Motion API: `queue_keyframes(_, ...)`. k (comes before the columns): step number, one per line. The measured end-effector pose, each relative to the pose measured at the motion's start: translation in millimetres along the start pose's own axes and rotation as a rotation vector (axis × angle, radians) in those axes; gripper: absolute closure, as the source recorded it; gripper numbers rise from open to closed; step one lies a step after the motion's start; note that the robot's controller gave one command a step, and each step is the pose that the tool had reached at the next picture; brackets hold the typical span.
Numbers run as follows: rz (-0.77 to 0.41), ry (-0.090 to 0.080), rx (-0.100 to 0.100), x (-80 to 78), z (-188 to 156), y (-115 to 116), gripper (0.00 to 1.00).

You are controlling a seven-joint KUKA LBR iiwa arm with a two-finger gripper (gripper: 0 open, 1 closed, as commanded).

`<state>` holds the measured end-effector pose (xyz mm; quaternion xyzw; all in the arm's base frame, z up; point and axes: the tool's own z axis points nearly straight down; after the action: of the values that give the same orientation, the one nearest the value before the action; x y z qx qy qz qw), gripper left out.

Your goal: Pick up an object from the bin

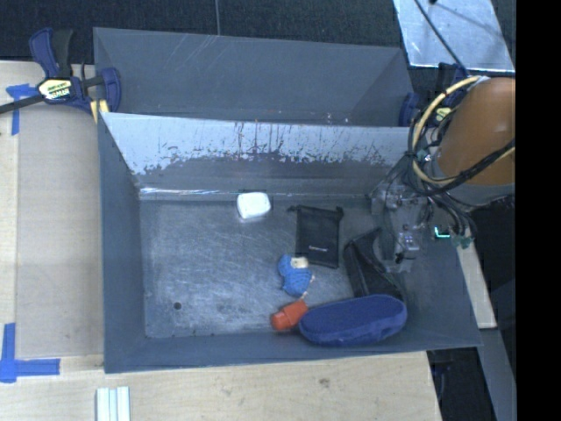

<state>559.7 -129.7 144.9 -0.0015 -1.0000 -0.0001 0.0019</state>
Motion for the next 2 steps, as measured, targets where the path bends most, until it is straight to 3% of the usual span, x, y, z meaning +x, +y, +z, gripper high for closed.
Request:
queue_keyframes(1, 0.05, -0.003, -0.004, -18.2, 78, 63, 0.0)
queue_keyframes(2, 0.434, -0.004, 0.0, 6.1, 44, 35, 0.0)
